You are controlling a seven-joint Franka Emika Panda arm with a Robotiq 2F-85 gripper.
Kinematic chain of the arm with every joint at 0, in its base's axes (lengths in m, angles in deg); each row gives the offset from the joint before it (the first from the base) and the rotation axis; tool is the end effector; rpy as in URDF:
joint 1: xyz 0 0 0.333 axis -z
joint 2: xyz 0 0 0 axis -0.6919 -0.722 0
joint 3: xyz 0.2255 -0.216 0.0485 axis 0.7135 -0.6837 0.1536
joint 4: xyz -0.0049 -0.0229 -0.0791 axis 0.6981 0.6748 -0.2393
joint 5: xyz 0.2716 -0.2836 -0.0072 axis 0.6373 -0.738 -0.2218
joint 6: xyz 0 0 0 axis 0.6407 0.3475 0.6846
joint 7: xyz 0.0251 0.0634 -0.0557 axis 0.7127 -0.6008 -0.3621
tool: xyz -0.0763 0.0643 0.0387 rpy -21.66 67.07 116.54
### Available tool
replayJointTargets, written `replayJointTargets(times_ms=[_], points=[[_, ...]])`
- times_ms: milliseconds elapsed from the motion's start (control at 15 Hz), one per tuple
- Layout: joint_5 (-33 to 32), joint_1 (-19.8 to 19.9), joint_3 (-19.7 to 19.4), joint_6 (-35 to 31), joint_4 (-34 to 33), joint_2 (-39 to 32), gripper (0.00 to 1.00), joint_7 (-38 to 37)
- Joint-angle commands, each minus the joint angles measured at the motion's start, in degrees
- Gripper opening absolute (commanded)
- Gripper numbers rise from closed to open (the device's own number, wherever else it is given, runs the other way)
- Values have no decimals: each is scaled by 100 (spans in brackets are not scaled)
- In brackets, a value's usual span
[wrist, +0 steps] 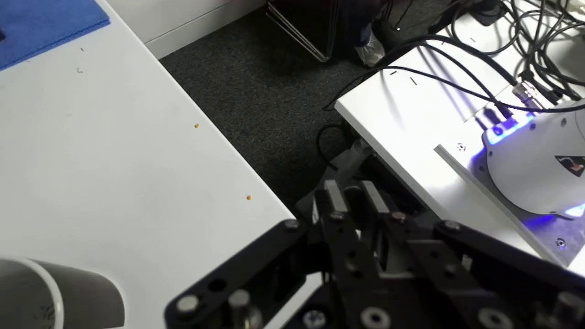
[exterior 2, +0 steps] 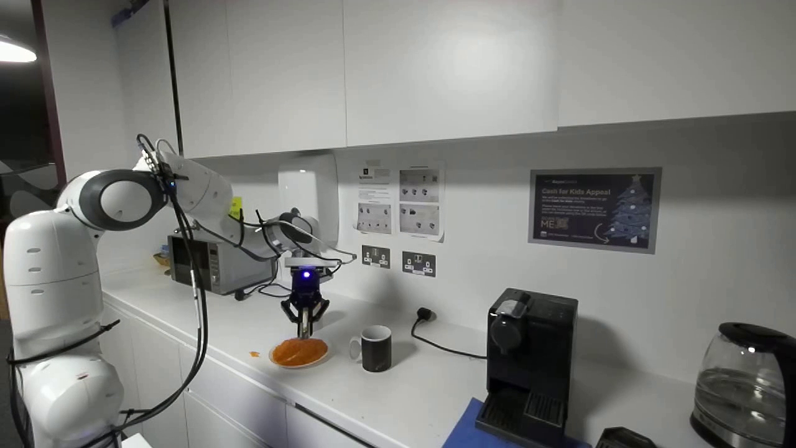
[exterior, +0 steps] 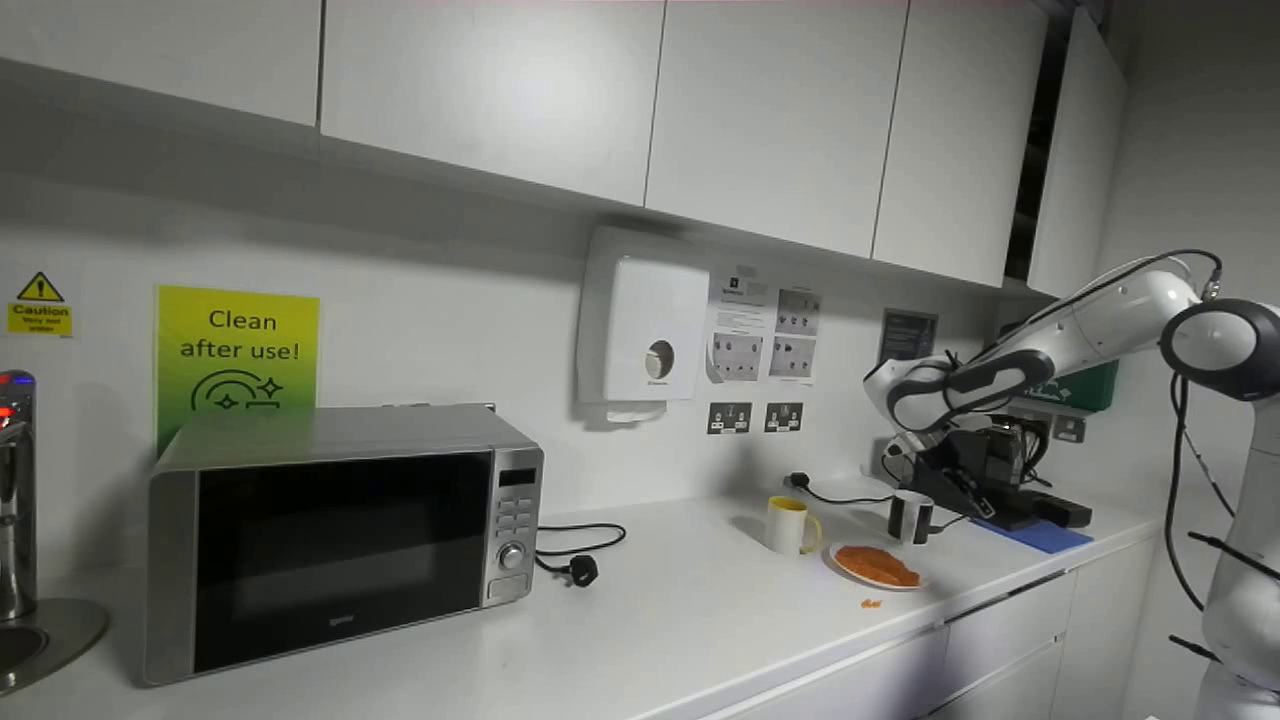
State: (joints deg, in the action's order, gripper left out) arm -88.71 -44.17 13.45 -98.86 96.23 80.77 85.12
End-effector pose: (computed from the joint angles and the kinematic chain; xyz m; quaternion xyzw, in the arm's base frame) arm 0.4853 -0.0572 0.4104 0.8301 0.4196 -0.3455 0.1243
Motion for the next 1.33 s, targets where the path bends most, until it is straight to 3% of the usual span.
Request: replayJointTargets(times_ms=[0,1267], points=[[-307,75,-24,-292,-108,-275,3,132],[-768,9,170,-473,-72,-787,3,0]])
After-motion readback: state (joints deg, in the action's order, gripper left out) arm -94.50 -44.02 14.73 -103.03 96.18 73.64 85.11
